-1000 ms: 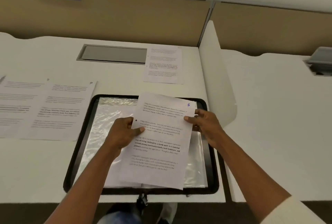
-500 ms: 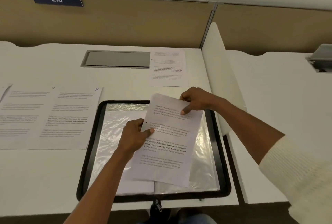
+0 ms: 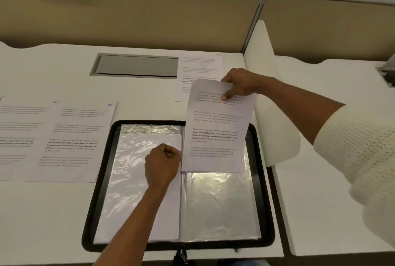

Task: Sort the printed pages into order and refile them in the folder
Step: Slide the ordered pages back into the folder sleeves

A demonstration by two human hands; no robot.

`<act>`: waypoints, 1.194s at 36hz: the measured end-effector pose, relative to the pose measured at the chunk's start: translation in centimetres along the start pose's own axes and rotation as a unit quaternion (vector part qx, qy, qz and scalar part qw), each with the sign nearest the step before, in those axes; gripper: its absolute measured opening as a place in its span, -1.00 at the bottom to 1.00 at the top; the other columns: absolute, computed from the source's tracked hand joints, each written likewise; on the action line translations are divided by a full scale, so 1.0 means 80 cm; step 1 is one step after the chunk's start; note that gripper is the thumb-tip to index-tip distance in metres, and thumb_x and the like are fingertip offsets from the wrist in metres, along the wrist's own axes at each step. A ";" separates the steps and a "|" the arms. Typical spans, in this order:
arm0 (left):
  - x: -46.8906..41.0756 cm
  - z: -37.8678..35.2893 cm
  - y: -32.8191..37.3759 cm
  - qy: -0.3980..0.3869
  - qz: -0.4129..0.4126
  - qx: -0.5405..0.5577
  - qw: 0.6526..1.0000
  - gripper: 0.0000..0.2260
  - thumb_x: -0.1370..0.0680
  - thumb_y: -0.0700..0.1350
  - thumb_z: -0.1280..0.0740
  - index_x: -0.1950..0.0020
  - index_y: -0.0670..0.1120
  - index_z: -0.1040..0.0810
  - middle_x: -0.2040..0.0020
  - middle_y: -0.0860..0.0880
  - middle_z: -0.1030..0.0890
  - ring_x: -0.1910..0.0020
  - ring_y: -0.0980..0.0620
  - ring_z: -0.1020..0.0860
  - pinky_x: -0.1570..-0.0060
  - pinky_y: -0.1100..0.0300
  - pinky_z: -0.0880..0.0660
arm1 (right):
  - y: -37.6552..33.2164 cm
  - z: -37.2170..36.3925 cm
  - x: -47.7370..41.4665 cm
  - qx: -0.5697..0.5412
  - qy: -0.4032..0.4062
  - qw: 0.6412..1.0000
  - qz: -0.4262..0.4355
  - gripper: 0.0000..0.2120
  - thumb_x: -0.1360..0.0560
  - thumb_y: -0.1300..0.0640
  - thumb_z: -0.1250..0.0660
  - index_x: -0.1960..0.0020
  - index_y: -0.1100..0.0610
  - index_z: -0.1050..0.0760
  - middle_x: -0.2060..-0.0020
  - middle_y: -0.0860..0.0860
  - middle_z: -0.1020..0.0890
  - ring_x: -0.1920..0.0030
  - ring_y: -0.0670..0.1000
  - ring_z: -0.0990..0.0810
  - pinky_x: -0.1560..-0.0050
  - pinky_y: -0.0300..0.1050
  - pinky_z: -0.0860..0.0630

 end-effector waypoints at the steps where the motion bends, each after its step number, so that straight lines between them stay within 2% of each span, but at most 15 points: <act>1: 0.004 0.000 0.003 0.030 -0.007 -0.062 0.998 -0.87 -0.53 -0.16 -0.48 0.17 0.05 -0.65 0.27 0.13 -0.68 0.27 0.07 -0.65 0.20 0.07 -0.63 | 0.006 0.008 -0.005 0.004 0.004 1.000 0.003 -0.71 -0.46 -0.04 -0.60 -0.08 0.10 -0.68 0.08 0.01 -0.69 0.09 0.03 -0.65 0.15 -0.16 -0.49; 4: 0.026 -0.016 0.022 0.082 -0.023 -0.173 0.981 -0.90 -0.58 -0.08 -0.42 0.12 0.06 -0.59 0.25 0.14 -0.62 0.27 0.06 -0.58 0.30 0.18 -0.41 | 0.024 0.031 -0.020 0.028 0.017 0.999 0.018 -0.76 -0.46 -0.01 -0.60 0.04 0.13 -0.66 0.16 0.01 -0.65 0.14 0.06 -0.59 0.21 -0.12 -0.44; 8: 0.051 -0.065 0.056 0.095 -0.053 -0.232 0.967 -0.88 -0.64 -0.01 -0.36 0.08 0.01 -0.55 0.17 0.08 -0.61 0.14 0.01 -0.59 0.20 0.12 -0.46 | 0.051 0.059 -0.041 0.049 0.034 0.998 0.033 -0.72 -0.45 0.02 -0.61 0.04 0.19 -0.64 0.18 0.04 -0.64 0.13 0.10 -0.56 0.20 -0.07 -0.40; 12: 0.058 -0.124 0.083 0.100 -0.074 -0.280 0.952 -0.84 -0.65 0.06 -0.30 0.01 0.01 -0.58 0.02 0.08 -0.58 -0.06 0.03 -0.53 0.12 0.11 -0.46 | 0.065 0.084 -0.059 0.060 0.044 0.995 0.065 -0.71 -0.45 0.03 -0.61 0.03 0.19 -0.60 0.18 0.05 -0.62 0.16 0.08 -0.53 0.25 -0.14 -0.37; 17: 0.054 -0.183 0.096 0.128 -0.074 -0.300 0.942 -0.80 -0.60 0.08 -0.39 -0.04 -0.05 -0.64 -0.05 0.01 -0.57 -0.10 -0.01 -0.50 0.02 0.09 -0.54 | 0.083 0.111 -0.082 0.056 0.055 0.993 0.091 -0.80 -0.50 0.05 -0.57 0.05 0.16 -0.65 0.29 0.04 -0.57 0.29 0.02 -0.47 0.30 -0.14 -0.35; 20: 0.046 -0.206 0.105 0.139 -0.078 -0.321 0.933 -0.68 -0.61 0.15 -0.37 -0.15 -0.08 -0.63 -0.15 -0.03 -0.55 -0.17 -0.04 -0.47 -0.11 0.04 -0.53 | 0.091 0.120 -0.092 0.050 0.040 0.993 0.097 -0.85 -0.52 0.08 -0.54 0.15 0.13 -0.66 0.39 0.03 -0.49 0.37 0.03 -0.42 0.34 -0.11 -0.37; 22: 0.041 -0.218 0.112 0.144 -0.073 -0.332 0.929 -0.59 -0.61 0.23 -0.34 -0.20 -0.09 -0.61 -0.21 -0.05 -0.53 -0.21 -0.07 -0.45 -0.17 0.01 -0.49 | 0.093 0.125 -0.098 0.041 0.030 0.993 0.105 -0.70 -0.51 0.13 -0.54 0.33 0.05 -0.52 0.44 0.00 -0.41 0.43 -0.02 -0.37 0.40 -0.16 -0.33; 23: 0.040 -0.222 0.115 0.147 -0.066 -0.334 0.929 -0.53 -0.60 0.27 -0.33 -0.22 -0.11 -0.60 -0.24 -0.07 -0.52 -0.23 -0.08 -0.45 -0.19 0.00 -0.48 | 0.093 0.128 -0.102 0.043 0.031 0.992 0.112 -0.64 -0.50 0.15 -0.55 0.38 0.08 -0.46 0.46 0.00 -0.38 0.46 -0.04 -0.34 0.43 -0.17 -0.31; 25: 0.037 -0.229 0.122 0.154 -0.052 -0.332 0.929 -0.41 -0.55 0.37 -0.33 -0.25 -0.14 -0.57 -0.28 -0.11 -0.51 -0.27 -0.13 -0.44 -0.23 -0.03 -0.46 | 0.092 0.134 -0.108 0.050 0.035 0.990 0.124 -0.59 -0.48 0.15 -0.56 0.37 0.21 -0.39 0.45 0.02 -0.35 0.48 -0.03 -0.31 0.44 -0.17 -0.28; 28: 0.030 -0.239 0.133 0.152 -0.032 -0.347 0.925 -0.23 -0.49 0.50 -0.28 -0.33 -0.15 -0.51 -0.38 -0.15 -0.46 -0.35 -0.17 -0.40 -0.27 -0.09 -0.43 | 0.092 0.145 -0.122 0.061 0.051 0.987 0.138 -0.60 -0.46 0.13 -0.57 0.26 0.36 -0.43 0.40 0.09 -0.37 0.34 0.07 -0.32 0.32 -0.07 -0.21; 31: 0.024 -0.253 0.141 0.128 -0.014 -0.361 0.924 -0.17 -0.49 0.51 -0.27 -0.45 -0.15 -0.42 -0.50 -0.17 -0.38 -0.47 -0.20 -0.34 -0.35 -0.16 -0.40 | 0.092 0.161 -0.129 0.057 0.063 0.985 0.152 -0.66 -0.47 0.15 -0.56 0.27 0.31 -0.47 0.40 0.08 -0.41 0.34 0.08 -0.35 0.32 -0.08 -0.24; 36: 0.028 -0.258 0.151 0.140 -0.017 -0.331 0.933 -0.38 -0.57 0.32 -0.34 -0.42 -0.13 -0.49 -0.49 -0.15 -0.42 -0.42 -0.17 -0.41 -0.30 -0.11 -0.49 | 0.106 0.179 -0.142 0.036 0.048 0.989 0.135 -0.77 -0.48 0.14 -0.57 0.21 0.23 -0.58 0.35 0.10 -0.51 0.32 0.07 -0.44 0.31 -0.14 -0.36; 39: 0.037 -0.253 0.158 0.187 -0.062 -0.296 0.935 -0.66 -0.53 0.10 -0.50 -0.17 -0.10 -0.64 -0.34 -0.10 -0.54 -0.24 -0.10 -0.54 0.00 0.01 -0.62 | 0.112 0.183 -0.149 0.030 0.027 0.992 0.123 -0.81 -0.49 0.07 -0.58 0.15 0.17 -0.64 0.31 0.10 -0.57 0.29 0.06 -0.50 0.27 -0.14 -0.42; 41: 0.045 -0.249 0.158 0.224 -0.087 -0.287 0.927 -0.81 -0.46 -0.06 -0.58 0.00 -0.10 -0.69 -0.21 -0.07 -0.61 -0.11 -0.05 -0.59 0.24 0.14 -0.61 | 0.113 0.186 -0.150 0.024 0.018 0.993 0.117 -0.78 -0.47 0.04 -0.60 0.13 0.17 -0.66 0.33 0.07 -0.58 0.30 0.04 -0.50 0.31 -0.18 -0.41; 43: 0.050 -0.242 0.153 0.250 -0.079 -0.268 0.927 -0.85 -0.45 -0.10 -0.62 0.07 -0.07 -0.70 -0.08 -0.01 -0.65 -0.04 0.00 -0.60 0.31 0.18 -0.60 | 0.119 0.187 -0.152 0.000 0.000 0.996 0.092 -0.80 -0.44 0.02 -0.62 0.11 0.12 -0.69 0.38 -0.02 -0.63 0.39 -0.04 -0.55 0.45 -0.24 -0.45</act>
Point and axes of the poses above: each hand's wrist, its own x-axis away from the middle knuckle, its own z-axis out of the back of the hand, y = z × x, the point moved 8 cm from there along -x, towards the middle knuckle
